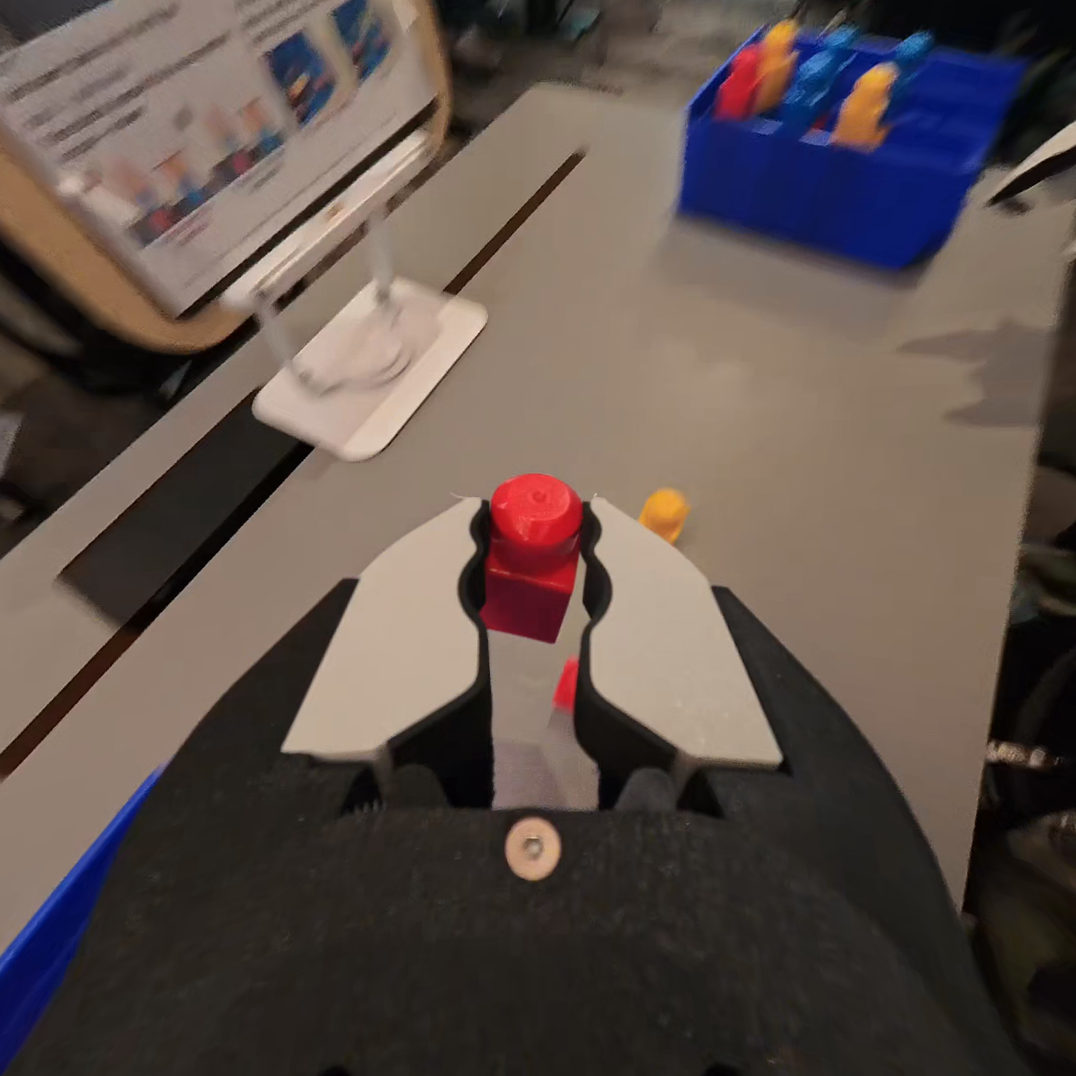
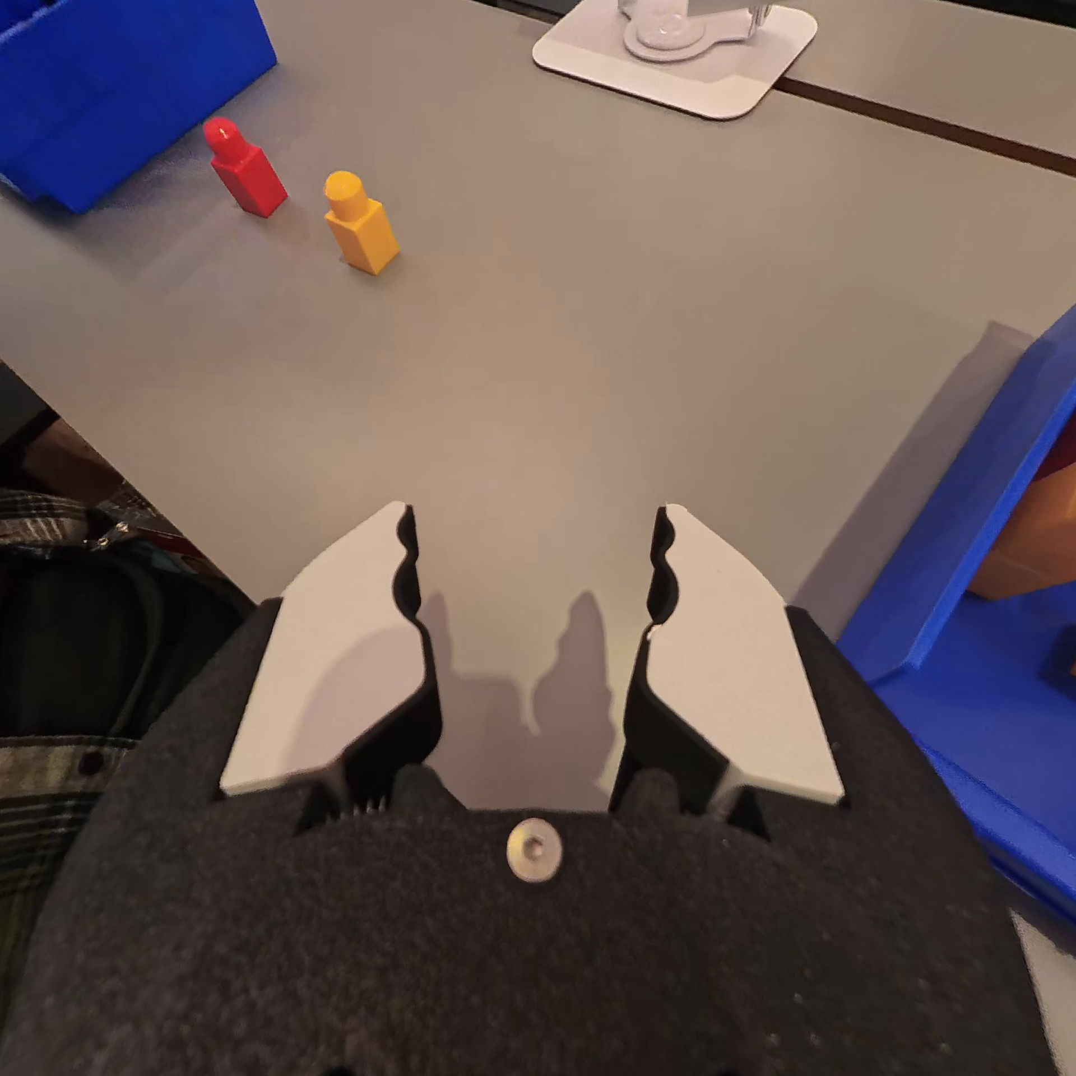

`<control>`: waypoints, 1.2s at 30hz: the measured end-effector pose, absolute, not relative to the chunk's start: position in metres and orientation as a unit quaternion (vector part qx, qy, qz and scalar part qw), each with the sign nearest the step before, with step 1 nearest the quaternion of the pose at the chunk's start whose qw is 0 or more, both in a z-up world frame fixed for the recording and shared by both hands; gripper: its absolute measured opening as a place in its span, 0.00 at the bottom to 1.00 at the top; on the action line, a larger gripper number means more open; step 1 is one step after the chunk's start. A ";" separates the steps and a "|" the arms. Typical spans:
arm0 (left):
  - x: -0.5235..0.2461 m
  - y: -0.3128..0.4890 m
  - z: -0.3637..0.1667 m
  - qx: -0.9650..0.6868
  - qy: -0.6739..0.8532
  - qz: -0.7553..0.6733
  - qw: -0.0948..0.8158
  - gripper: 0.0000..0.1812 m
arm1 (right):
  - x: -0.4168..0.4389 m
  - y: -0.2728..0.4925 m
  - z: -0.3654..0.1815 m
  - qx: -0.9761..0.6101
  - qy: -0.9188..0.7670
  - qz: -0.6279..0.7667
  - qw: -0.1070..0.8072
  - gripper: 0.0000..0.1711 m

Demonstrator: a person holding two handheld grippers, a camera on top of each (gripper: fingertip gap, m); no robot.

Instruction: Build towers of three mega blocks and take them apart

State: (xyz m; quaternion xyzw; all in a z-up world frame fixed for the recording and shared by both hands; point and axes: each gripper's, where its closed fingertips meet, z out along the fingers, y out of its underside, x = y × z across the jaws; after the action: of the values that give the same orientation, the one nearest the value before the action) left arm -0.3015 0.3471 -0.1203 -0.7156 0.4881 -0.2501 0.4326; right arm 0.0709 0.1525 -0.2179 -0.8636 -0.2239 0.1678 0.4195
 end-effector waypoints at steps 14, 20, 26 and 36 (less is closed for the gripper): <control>-0.176 0.317 -0.222 -0.664 0.512 -0.384 0.387 0.16 | 0.077 0.138 -0.213 -0.864 -0.217 0.164 0.425 0.45; -0.179 0.316 -0.231 -0.668 0.507 -0.387 0.384 0.16 | 0.073 0.142 -0.215 -0.864 -0.221 0.167 0.420 0.45; -0.180 0.316 -0.243 -0.674 0.494 -0.400 0.377 0.16 | 0.070 0.143 -0.214 -0.864 -0.227 0.165 0.418 0.45; -0.180 0.314 -0.252 -0.655 0.496 -0.401 0.406 0.16 | 0.071 0.142 -0.213 -0.866 -0.228 0.159 0.416 0.45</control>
State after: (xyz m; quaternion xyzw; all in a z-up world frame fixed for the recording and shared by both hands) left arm -0.1802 0.3139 -0.2521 -0.6547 0.4960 -0.4007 0.4059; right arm 0.0713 0.1423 -0.2134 -0.8661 -0.2276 0.1590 0.4156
